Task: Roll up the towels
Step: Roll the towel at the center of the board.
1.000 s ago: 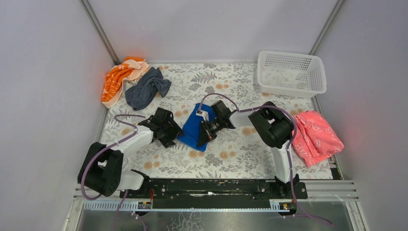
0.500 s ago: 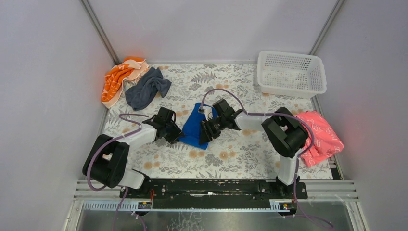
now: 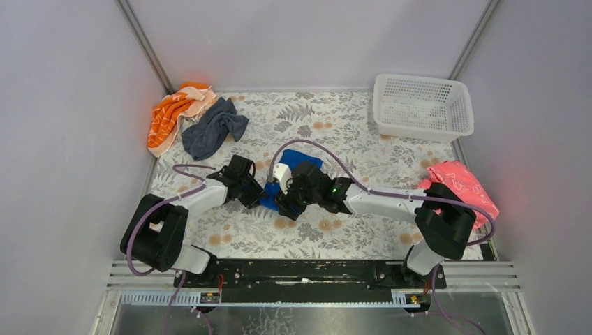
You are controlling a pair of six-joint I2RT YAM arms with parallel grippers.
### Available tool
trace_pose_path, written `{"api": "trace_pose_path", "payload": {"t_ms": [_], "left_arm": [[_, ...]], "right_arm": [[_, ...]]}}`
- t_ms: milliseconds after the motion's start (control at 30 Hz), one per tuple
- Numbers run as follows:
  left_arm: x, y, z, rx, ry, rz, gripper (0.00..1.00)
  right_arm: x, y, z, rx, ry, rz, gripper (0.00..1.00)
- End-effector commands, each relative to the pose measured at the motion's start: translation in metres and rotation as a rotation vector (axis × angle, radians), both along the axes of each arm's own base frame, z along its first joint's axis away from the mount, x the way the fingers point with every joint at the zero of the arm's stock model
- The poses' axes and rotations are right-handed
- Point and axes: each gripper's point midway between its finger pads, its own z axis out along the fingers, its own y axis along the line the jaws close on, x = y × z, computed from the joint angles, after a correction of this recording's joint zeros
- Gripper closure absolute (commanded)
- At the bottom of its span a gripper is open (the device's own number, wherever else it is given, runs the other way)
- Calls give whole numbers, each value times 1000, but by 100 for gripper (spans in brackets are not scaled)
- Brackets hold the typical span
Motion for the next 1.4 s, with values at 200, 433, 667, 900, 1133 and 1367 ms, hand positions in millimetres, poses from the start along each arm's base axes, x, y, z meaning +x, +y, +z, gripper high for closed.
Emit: {"api": "trace_pose_path", "payload": {"t_ms": [200,433,667,900,1133,1367], "left_arm": [[-17,16,-23,93,79,-10,66],[-16,16,-23,101,80,-15,66],[-11,20,-19,130,72,-19,64],[-8,44,-12,191,59,18,65],[-8,47,0,167,36,27,64],[-4,53,39,155,-69,67,41]], "right_arm": [[3,0,-54,-170,-141,23,42],[7,-28,-102,-380,-136,16,45],[-1,-48,-122,-468,-95,11,58],[-15,-51,-122,-467,-26,41,90],[-55,-12,-91,-186,269,181,100],[-32,12,-57,91,558,92,100]]}}
